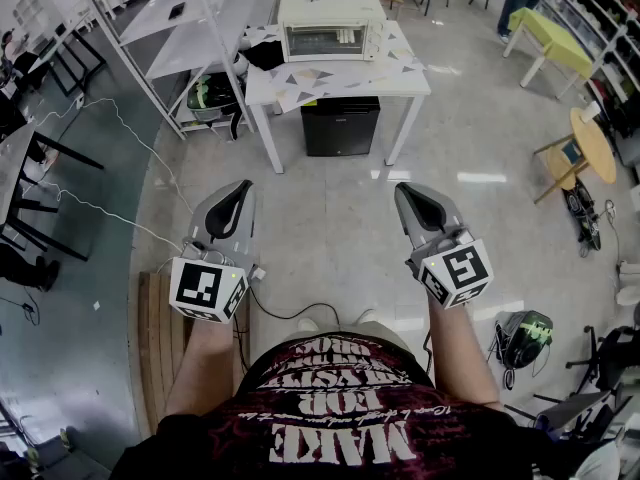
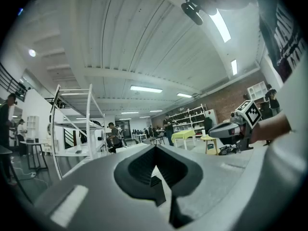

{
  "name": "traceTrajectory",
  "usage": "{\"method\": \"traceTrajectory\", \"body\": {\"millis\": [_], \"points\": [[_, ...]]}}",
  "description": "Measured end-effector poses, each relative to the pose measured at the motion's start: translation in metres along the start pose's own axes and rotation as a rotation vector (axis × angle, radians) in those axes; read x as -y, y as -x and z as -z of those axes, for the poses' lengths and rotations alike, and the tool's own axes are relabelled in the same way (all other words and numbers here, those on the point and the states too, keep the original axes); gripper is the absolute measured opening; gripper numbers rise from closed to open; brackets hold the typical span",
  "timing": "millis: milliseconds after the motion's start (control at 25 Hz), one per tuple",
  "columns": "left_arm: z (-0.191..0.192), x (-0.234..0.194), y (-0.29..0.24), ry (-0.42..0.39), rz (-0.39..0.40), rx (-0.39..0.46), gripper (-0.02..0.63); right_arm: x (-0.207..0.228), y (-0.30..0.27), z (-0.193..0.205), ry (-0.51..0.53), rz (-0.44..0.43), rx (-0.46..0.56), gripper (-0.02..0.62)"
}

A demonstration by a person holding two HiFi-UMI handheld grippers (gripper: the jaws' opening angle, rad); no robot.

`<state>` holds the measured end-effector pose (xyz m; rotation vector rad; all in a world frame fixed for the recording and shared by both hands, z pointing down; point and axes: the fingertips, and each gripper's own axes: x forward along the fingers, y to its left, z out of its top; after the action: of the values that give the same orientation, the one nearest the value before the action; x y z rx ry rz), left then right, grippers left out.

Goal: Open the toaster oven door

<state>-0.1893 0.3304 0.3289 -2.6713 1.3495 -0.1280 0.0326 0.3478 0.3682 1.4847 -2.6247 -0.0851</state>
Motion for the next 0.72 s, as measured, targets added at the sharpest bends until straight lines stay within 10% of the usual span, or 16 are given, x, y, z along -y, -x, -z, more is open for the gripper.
{"method": "traceTrajectory", "body": {"millis": [720], "points": [[0.03,-0.02,0.035,0.054,0.022,-0.001,0.002,-0.037,0.012,-0.015,-0.043,0.054,0.006,0.026]]}}
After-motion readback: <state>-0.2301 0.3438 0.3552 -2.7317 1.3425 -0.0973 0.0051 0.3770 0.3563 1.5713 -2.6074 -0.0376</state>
